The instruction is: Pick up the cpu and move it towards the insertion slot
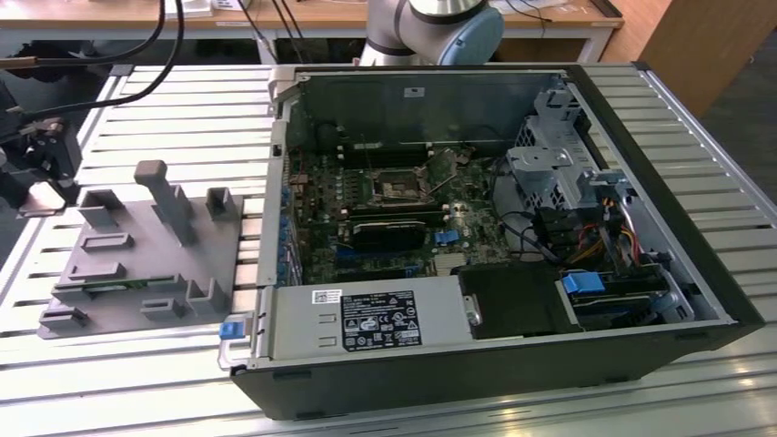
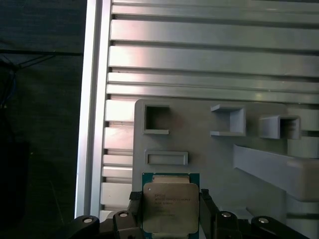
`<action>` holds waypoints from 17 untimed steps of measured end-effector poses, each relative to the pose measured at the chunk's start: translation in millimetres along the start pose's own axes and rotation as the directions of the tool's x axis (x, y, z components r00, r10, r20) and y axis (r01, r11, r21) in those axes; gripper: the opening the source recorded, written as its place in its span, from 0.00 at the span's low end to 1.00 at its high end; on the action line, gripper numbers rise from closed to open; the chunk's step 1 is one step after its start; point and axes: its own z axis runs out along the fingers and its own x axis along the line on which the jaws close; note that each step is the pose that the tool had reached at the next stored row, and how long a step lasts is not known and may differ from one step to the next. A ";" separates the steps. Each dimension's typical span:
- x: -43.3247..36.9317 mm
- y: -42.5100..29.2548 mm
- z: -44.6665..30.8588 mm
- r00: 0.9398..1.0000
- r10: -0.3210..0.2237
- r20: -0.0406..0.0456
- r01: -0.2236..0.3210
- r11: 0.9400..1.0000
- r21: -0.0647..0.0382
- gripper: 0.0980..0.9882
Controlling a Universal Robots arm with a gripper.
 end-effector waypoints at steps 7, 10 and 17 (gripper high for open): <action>0.0 0.6 -7.4 1.000 0.000 0.000 0.000 1.000 0.000 0.50; 0.0 0.7 -10.5 1.000 0.000 0.000 0.000 1.000 0.000 0.50; 0.0 1.0 -16.6 1.000 0.000 0.000 0.000 1.000 0.000 0.50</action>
